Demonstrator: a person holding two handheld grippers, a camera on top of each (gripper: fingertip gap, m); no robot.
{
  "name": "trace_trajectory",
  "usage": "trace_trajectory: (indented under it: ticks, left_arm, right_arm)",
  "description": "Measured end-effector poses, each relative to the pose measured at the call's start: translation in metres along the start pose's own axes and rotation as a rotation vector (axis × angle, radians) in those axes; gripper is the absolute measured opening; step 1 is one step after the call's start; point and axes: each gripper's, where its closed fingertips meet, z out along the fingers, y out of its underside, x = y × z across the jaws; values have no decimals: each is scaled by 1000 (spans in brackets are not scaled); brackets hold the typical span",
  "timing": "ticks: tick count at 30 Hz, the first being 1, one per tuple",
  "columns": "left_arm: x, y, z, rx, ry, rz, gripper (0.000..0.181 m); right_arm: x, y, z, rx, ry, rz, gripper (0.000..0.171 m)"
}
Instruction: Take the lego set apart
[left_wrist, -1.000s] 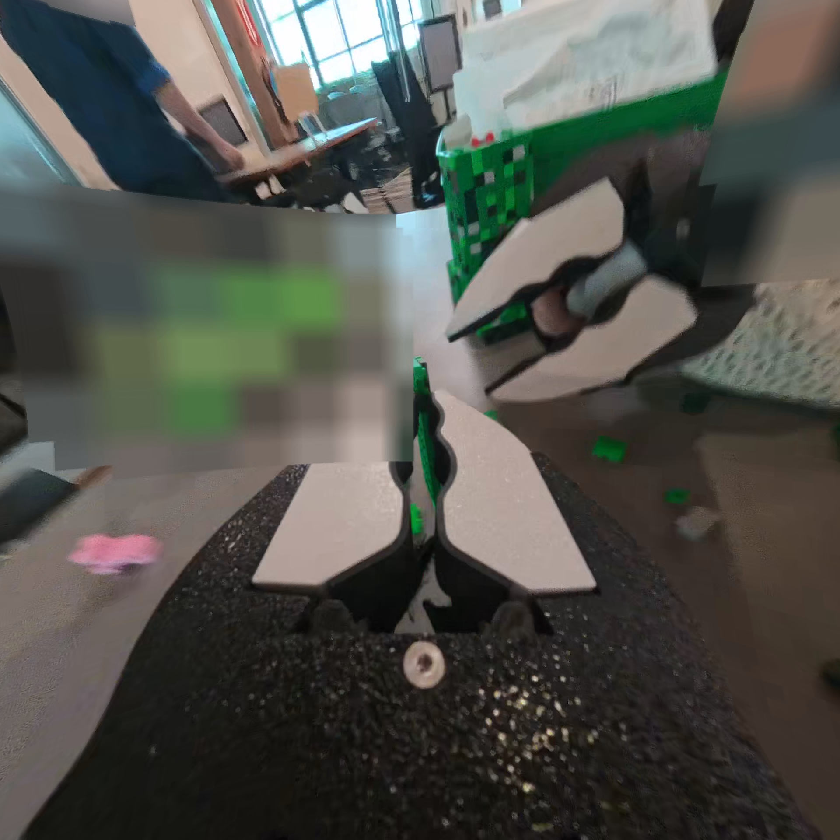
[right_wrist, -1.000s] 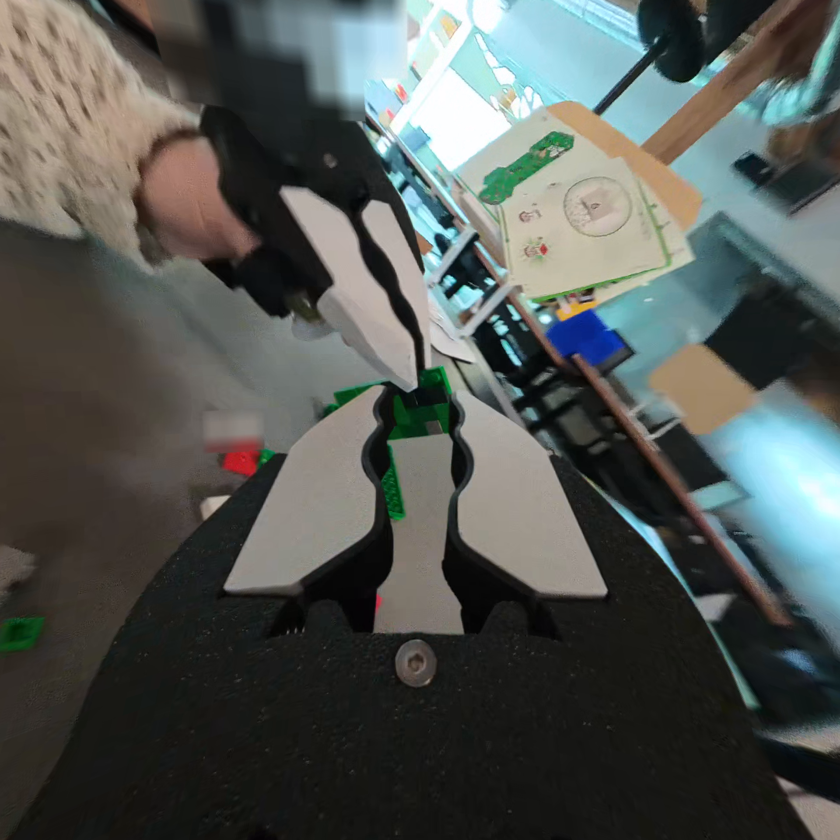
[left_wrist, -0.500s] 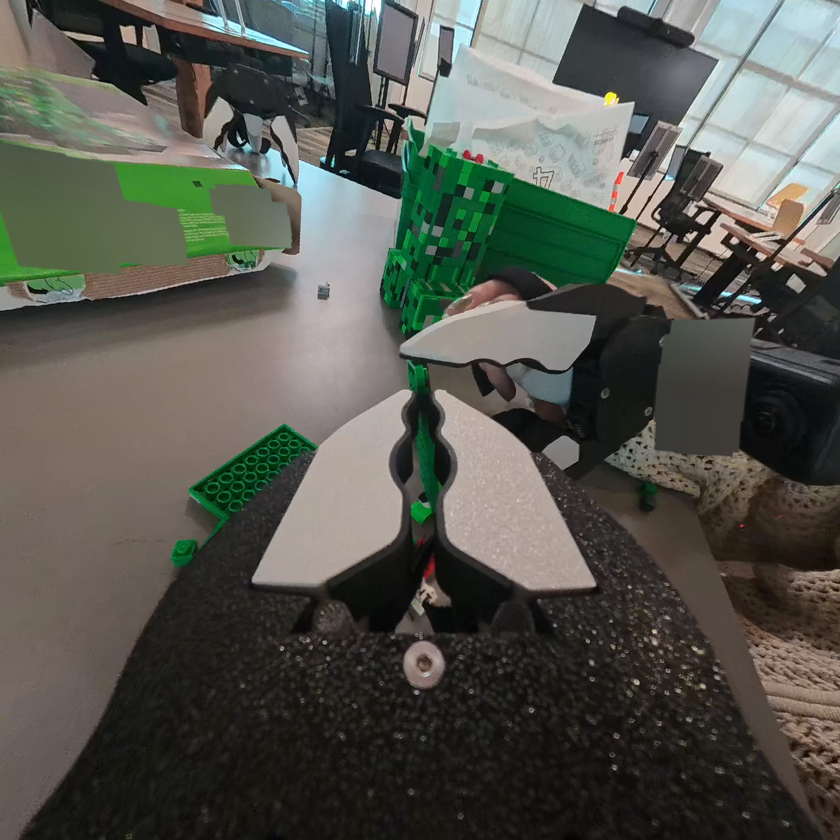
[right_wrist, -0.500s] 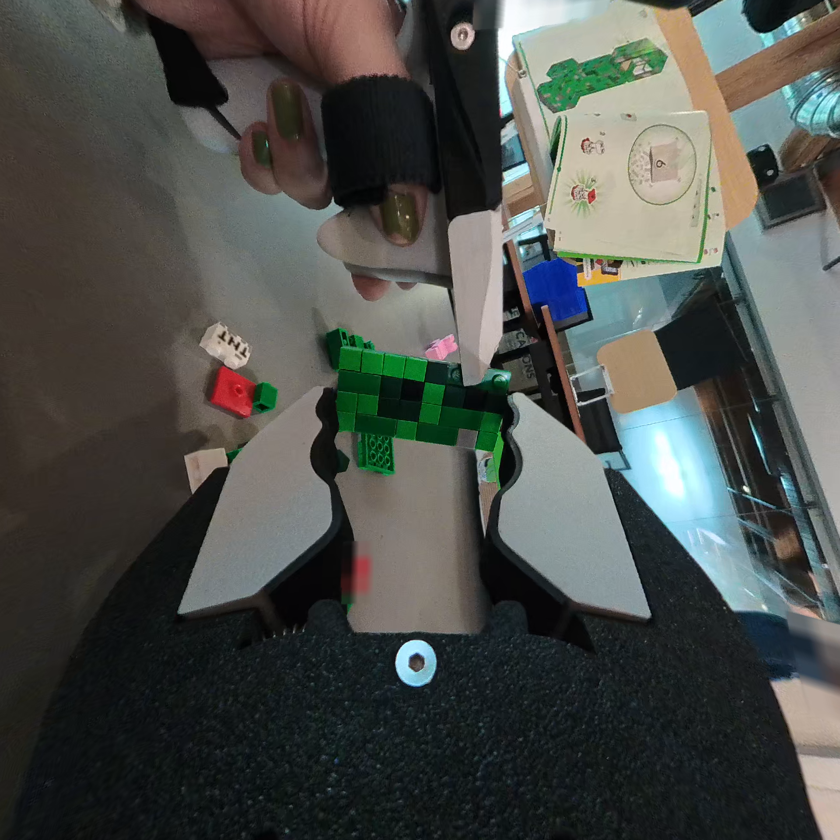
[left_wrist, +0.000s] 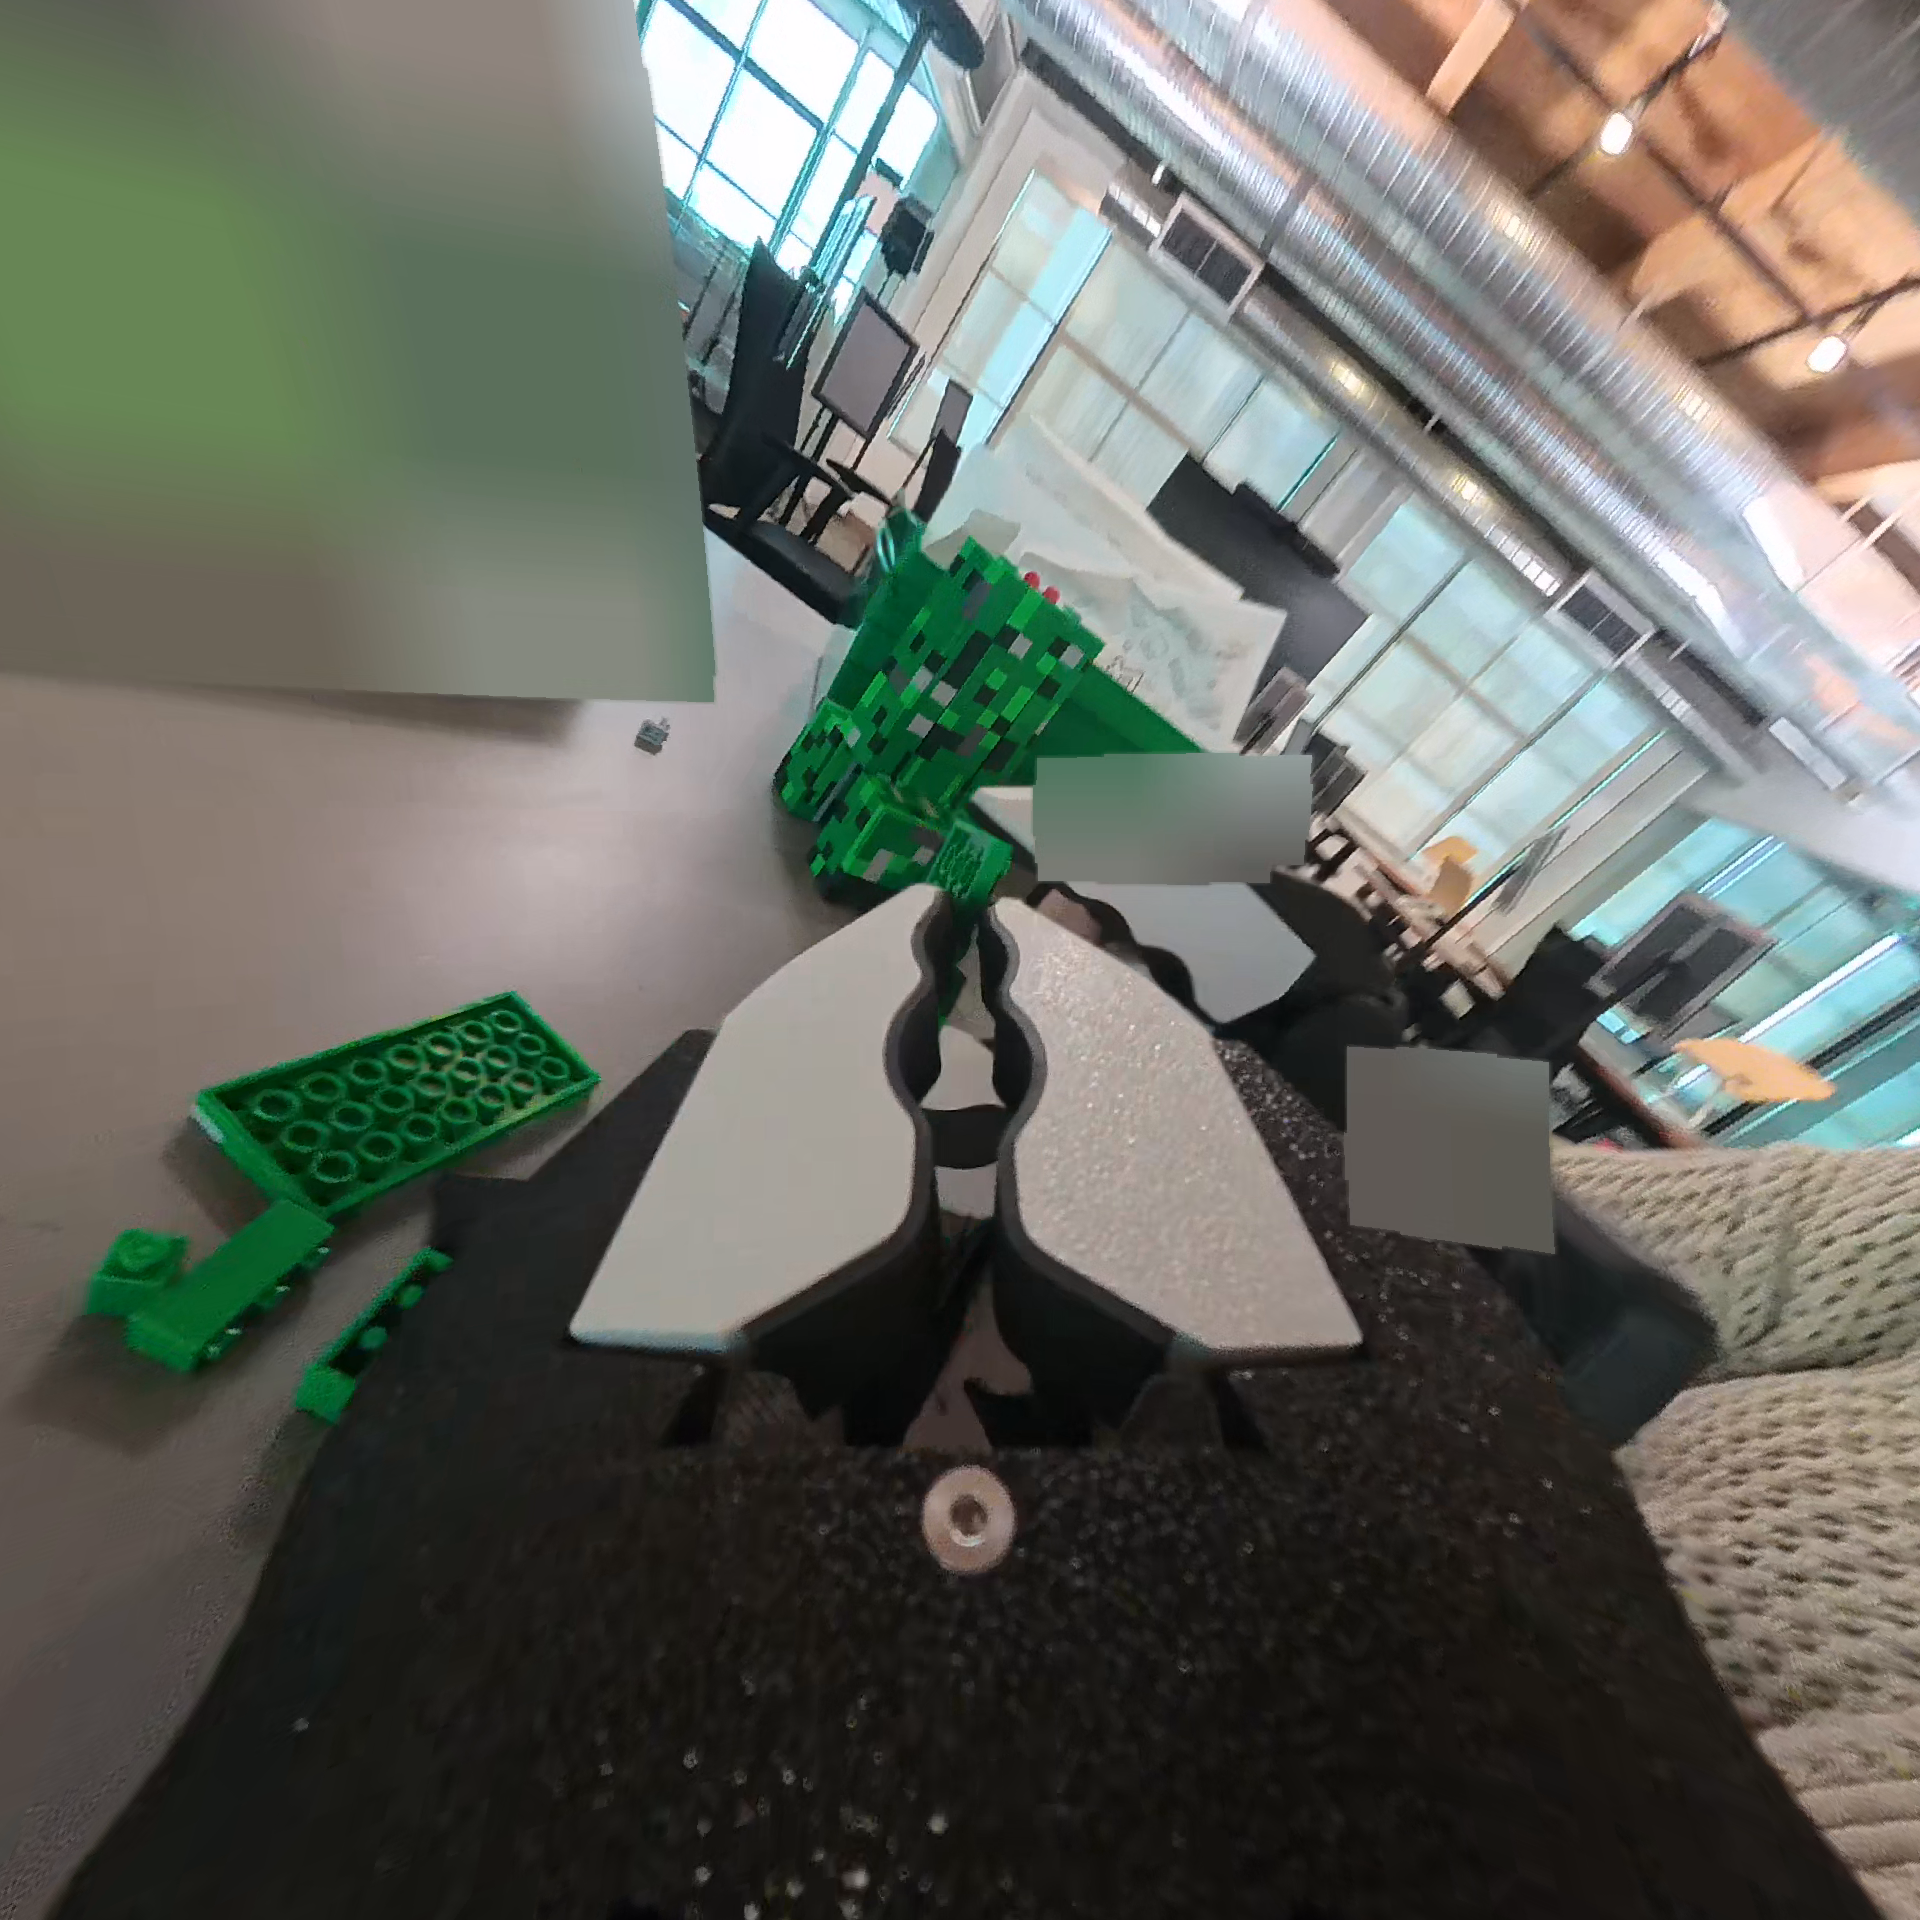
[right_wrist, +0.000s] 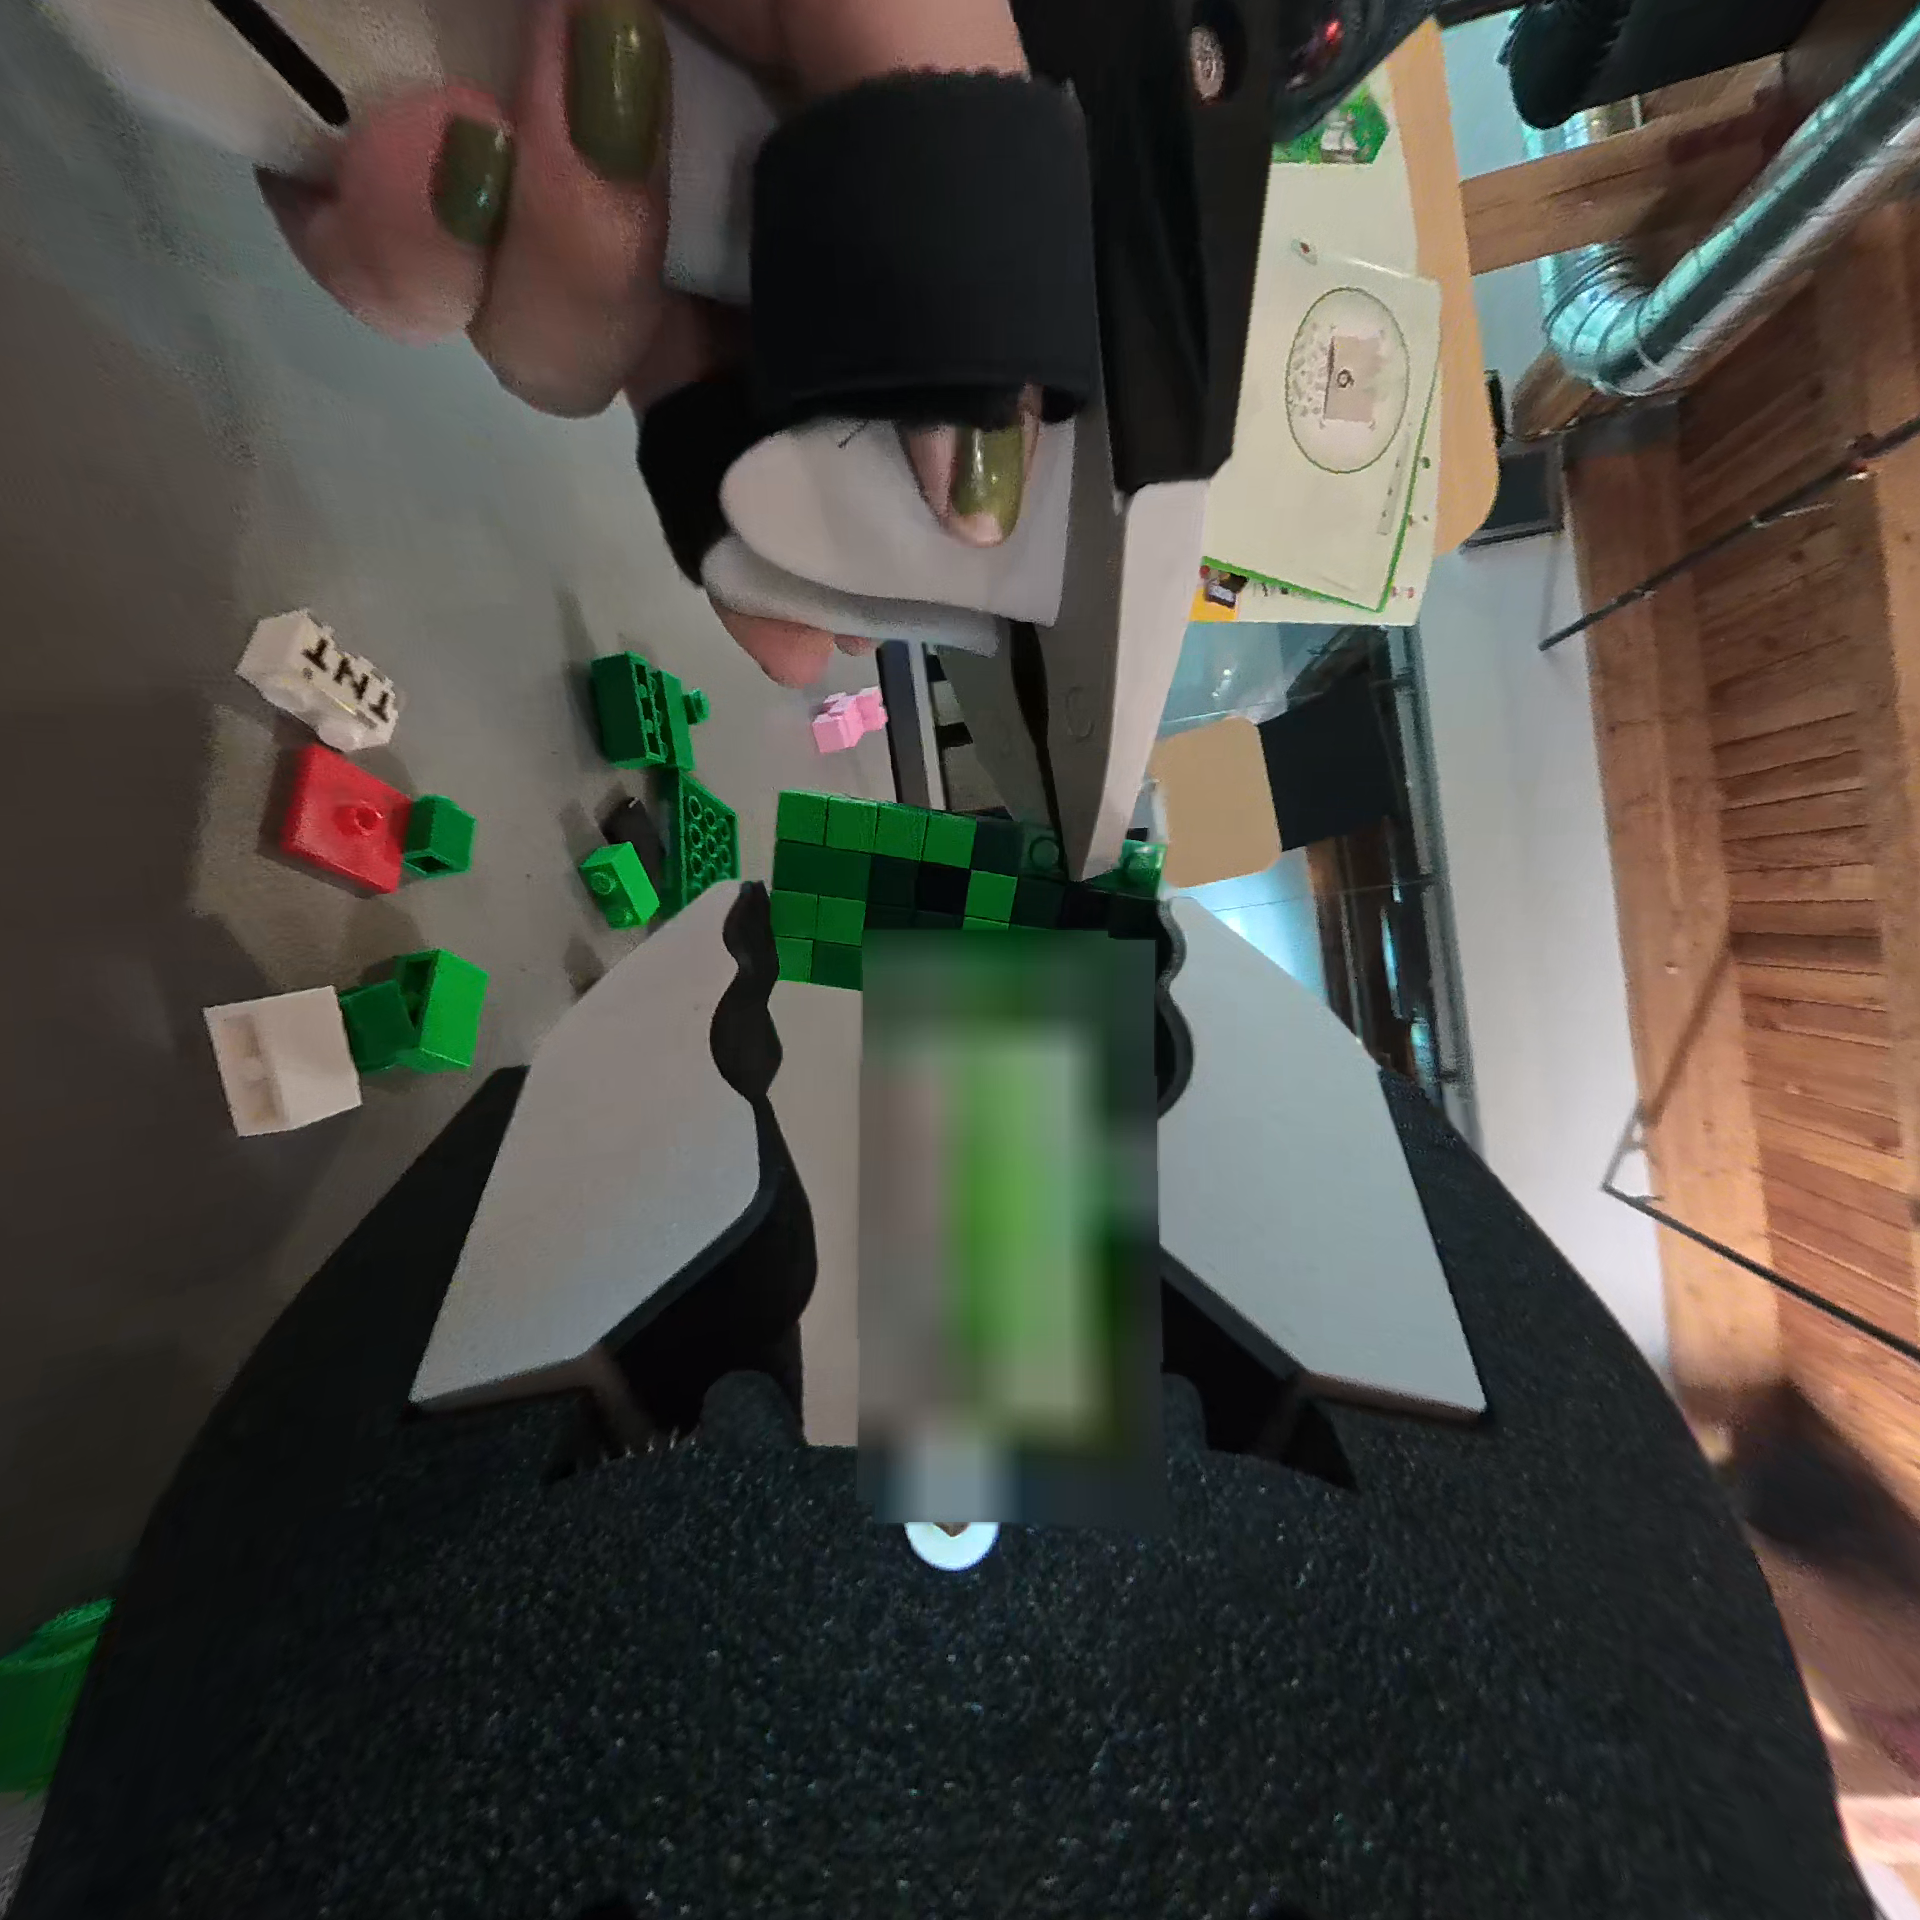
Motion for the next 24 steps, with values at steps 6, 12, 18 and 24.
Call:
trace_trajectory:
  ticks: [6, 12, 18, 24]
  left_arm:
    - [-1, -1, 1, 85, 73, -227, 4]
    - [-2, 0, 1, 102, 85, -238, 4]
    - [-4, 3, 0, -55, -121, 280, 6]
    - [-10, 4, -8, -139, -154, 405, 5]
  right_arm:
    - [1, 3, 1, -13, 49, -87, 68]
    - [-2, 4, 2, -6, 37, -107, 68]
    - [-13, 4, 1, 26, -77, -64, 68]
    - [-33, -5, 0, 58, -175, -73, 68]
